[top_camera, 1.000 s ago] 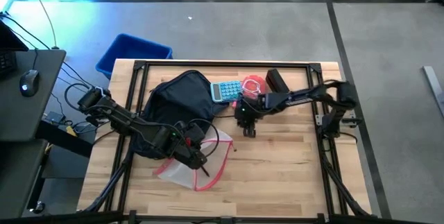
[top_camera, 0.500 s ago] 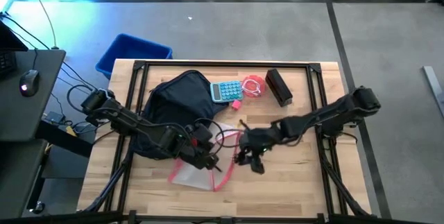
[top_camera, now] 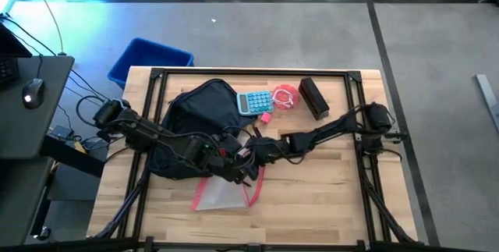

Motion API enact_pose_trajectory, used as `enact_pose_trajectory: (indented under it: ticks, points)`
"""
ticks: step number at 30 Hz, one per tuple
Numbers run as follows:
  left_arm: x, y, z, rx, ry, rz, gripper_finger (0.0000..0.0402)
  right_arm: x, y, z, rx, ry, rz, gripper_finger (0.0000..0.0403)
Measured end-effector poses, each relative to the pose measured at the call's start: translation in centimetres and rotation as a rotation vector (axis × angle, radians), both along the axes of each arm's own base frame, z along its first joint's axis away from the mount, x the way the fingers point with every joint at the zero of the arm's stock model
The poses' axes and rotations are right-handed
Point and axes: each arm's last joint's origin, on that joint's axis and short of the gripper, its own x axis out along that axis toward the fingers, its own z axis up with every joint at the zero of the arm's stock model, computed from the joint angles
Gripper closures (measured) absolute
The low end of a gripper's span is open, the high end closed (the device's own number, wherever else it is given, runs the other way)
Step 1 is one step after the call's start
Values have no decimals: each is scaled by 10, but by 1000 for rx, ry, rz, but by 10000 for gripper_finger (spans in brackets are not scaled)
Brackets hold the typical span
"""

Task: Unpack backpack
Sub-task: Put the black charger adapter into the transparent pink zip bag, then put the pink charger adapter into the transparent pink zip bag

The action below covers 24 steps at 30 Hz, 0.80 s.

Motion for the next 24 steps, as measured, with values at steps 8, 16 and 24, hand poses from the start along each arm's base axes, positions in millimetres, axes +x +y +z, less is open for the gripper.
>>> enact_pose_trajectory:
  ticks: [8, 16, 24]
  points:
    - [-8, 3, -4, 24, 79, 28, 402, -1, 1, 2, -38, -7, 54, 82]
    - [-13, 3, -5, 32, 112, 50, 402, -38, 47, 52, -225, -19, 245, 102]
    - [-16, -2, -18, -2, 144, 19, 402, -86, 27, 107, -493, 58, 142, 140]
